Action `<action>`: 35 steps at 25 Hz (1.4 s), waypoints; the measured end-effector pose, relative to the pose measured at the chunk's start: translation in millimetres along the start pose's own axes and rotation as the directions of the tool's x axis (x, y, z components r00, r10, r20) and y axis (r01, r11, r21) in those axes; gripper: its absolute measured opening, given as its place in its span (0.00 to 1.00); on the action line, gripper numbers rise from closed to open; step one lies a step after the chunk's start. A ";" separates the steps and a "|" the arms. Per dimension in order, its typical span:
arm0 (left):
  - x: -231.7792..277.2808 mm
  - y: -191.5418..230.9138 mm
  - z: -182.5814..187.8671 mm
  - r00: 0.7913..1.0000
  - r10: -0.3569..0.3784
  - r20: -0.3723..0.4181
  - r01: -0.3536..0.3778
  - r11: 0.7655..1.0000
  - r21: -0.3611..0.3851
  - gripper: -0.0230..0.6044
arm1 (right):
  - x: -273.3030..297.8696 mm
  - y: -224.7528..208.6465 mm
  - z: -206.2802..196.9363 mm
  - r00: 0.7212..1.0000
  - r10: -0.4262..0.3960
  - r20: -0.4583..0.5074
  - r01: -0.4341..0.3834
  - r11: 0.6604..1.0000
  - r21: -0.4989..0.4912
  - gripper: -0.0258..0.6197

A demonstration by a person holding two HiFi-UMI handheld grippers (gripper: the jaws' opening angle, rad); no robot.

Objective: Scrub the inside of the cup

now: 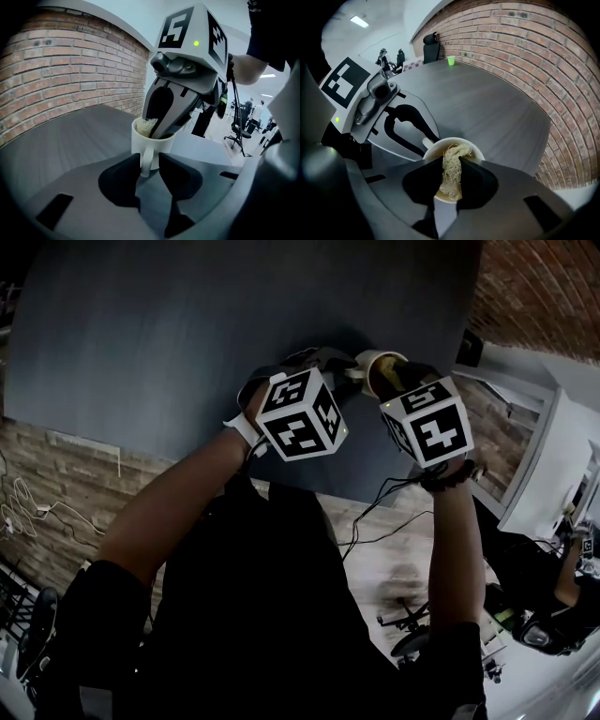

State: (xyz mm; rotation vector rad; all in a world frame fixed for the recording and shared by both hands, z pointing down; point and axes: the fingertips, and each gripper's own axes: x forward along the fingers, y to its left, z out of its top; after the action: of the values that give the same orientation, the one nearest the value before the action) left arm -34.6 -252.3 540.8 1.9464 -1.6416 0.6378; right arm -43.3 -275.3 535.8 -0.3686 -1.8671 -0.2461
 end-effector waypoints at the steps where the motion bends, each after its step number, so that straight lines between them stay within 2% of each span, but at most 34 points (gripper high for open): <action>1: 0.0 -0.2 -0.6 1.000 -0.001 0.001 0.001 1.000 -0.003 0.25 | 1.5 1.6 0.6 1.000 0.017 -0.007 -0.017 1.000 -0.001 0.17; 5: 1.3 0.8 -1.5 1.000 0.000 0.002 0.000 1.000 -0.018 0.25 | -1.6 4.1 3.3 0.993 0.120 0.017 -0.121 0.990 0.076 0.17; 8: 4.2 2.4 1.1 1.000 -0.001 -0.003 0.001 1.000 -0.015 0.25 | -16.9 -1.2 6.4 0.979 0.184 0.088 -0.197 0.965 0.171 0.17; 11: 4.9 4.5 2.3 1.000 -0.003 -0.005 0.003 1.000 -0.016 0.25 | -38.5 -6.7 12.4 0.963 0.213 0.168 -0.248 0.940 0.233 0.17; 13: 5.5 5.0 2.6 1.000 -0.002 -0.006 0.001 1.000 -0.017 0.25 | -52.7 -8.9 15.7 0.954 0.214 0.211 -0.264 0.932 0.249 0.17; 16: 6.0 4.3 3.8 1.000 0.000 -0.009 0.000 1.000 -0.016 0.25 | -70.7 -10.2 20.8 0.945 0.200 0.259 -0.260 0.939 0.224 0.17; 19: 6.4 4.2 5.0 1.000 0.001 -0.011 -0.001 1.000 -0.011 0.25 | -82.8 -16.9 24.9 0.948 0.141 0.285 -0.197 0.964 0.178 0.17; 21: 5.6 3.5 3.8 1.000 0.001 -0.009 -0.001 1.000 -0.014 0.25 | -79.3 -20.8 19.0 0.966 0.085 0.243 -0.122 0.983 0.140 0.17; 23: 5.0 2.6 3.1 1.000 0.002 -0.008 -0.002 1.000 -0.017 0.25 | -68.1 -19.5 9.8 0.981 0.063 0.183 -0.083 0.991 0.103 0.17; 29: 1.1 4.1 7.8 1.000 0.004 0.000 -0.004 1.000 -0.021 0.24 | -25.0 -18.1 5.0 0.997 0.050 0.058 -0.057 0.991 0.120 0.17; 35: -2.9 -5.6 6.5 1.000 0.015 -0.002 -0.015 0.999 -0.040 0.17 | 3.8 -6.1 3.5 0.998 0.037 -0.049 -0.036 0.999 0.030 0.17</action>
State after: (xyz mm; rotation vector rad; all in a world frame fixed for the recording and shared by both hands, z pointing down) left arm -29.3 -253.6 533.6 1.9066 -1.6574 0.6076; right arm -49.8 -279.3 538.4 -0.3734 -1.8115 -0.2014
